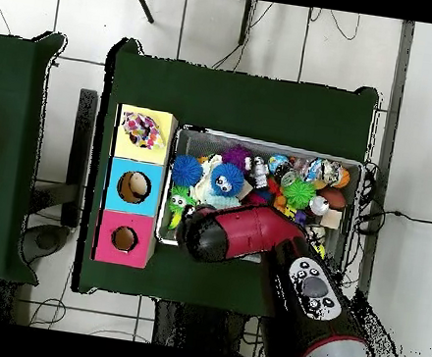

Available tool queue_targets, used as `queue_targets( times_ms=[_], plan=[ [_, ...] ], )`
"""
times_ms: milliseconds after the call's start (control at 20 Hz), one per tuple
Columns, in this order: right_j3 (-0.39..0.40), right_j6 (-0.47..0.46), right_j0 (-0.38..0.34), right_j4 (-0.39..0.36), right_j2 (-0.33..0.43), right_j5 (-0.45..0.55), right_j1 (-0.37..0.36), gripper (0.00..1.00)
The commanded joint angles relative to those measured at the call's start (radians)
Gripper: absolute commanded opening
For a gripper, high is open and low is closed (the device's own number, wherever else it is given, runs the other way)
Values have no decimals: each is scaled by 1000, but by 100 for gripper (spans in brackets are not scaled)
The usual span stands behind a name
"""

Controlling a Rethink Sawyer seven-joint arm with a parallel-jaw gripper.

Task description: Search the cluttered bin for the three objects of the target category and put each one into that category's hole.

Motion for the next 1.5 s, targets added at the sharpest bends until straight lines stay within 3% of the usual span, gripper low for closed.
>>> queue_targets(
  times_ms=[50, 550, 950, 1200, 1500],
  plan=[
    [38, -76, -65, -44, 18, -4, -58, 100],
    [83, -55, -72, -55, 20, -21, -77, 100],
    [151, 46, -2, -71, -39, -100, -74, 100],
    [195, 103, 45, -96, -108, -198, -38, 100],
    [225, 118, 88, -93, -171, -277, -14, 100]
  ],
)
